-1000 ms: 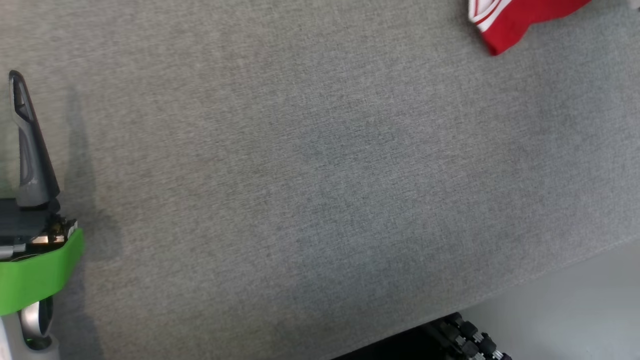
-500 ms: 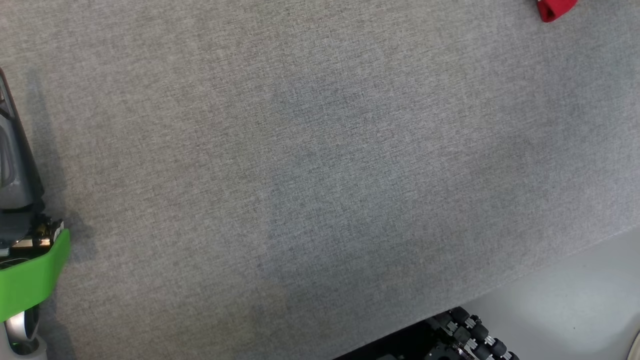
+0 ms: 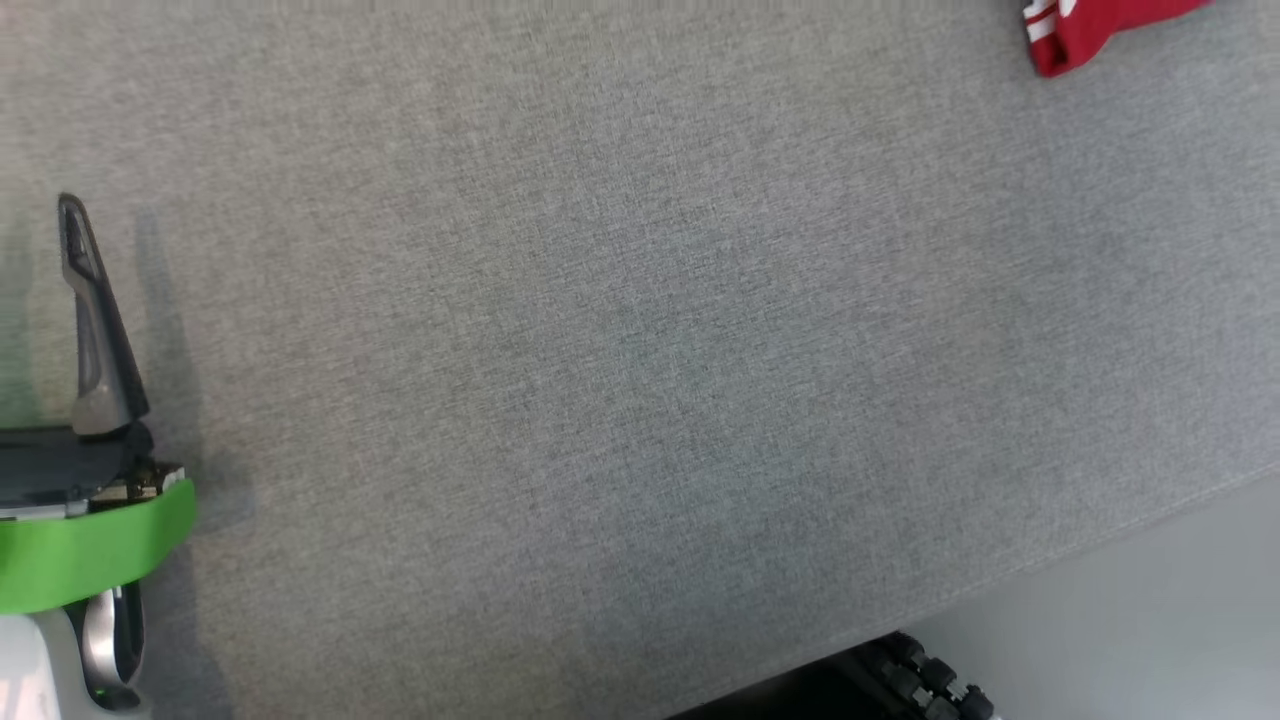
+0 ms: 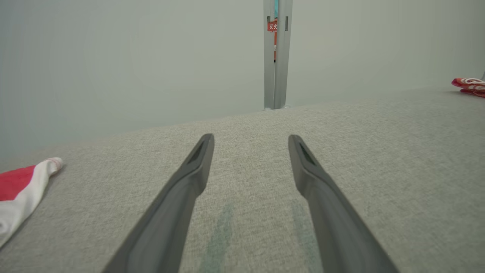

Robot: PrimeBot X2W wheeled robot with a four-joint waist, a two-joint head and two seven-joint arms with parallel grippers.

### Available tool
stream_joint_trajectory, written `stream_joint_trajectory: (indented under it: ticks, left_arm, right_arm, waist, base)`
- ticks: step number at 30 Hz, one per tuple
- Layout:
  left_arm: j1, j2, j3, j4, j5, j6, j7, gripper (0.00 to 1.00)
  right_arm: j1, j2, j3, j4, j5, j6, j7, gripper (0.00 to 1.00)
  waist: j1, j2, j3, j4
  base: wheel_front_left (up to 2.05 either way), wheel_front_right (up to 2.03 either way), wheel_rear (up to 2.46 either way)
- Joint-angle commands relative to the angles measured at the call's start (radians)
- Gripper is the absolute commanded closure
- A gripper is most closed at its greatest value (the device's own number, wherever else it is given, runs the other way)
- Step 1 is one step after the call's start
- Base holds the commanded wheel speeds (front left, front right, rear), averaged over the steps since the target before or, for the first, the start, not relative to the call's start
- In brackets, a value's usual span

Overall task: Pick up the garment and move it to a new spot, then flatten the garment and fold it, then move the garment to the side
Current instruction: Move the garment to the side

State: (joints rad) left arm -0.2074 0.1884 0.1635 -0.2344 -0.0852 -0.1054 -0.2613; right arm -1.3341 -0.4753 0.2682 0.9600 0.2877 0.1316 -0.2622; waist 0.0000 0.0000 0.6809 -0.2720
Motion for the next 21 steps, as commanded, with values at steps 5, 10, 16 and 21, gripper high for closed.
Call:
stream_joint_trajectory:
  ticks: [5,10,16,21]
  left_arm:
    - [0.064,-0.029,0.020,0.048,-0.013,0.005,-0.003,0.00]
    - [0.111,-0.056,0.036,0.095,-0.017,0.002,-0.004,0.00]
    - [0.156,-0.086,0.047,0.145,-0.022,-0.002,-0.004,0.00]
    - [0.183,-0.103,0.049,0.184,-0.026,-0.007,-0.004,0.00]
  right_arm:
    - [0.165,0.076,-0.034,-0.185,-0.029,-0.002,-0.003,0.00]
    - [0.319,0.150,-0.042,-0.328,-0.051,-0.002,-0.003,0.00]
    - [0.500,0.233,-0.051,-0.433,-0.061,-0.002,-0.003,0.00]
    - [0.643,0.274,-0.050,-0.487,-0.042,-0.002,-0.003,0.00]
  waist:
    - [0.0000,0.0000,-0.184,0.054]
    - [0.0000,0.0000,-0.274,0.083]
    - [0.0000,0.0000,-0.362,0.110]
    - [0.0000,0.0000,-0.433,0.136]
  base:
    - [0.00,0.00,0.00]
    - [0.00,0.00,0.00]
    - [0.00,0.00,0.00]
    - [0.00,0.00,0.00]
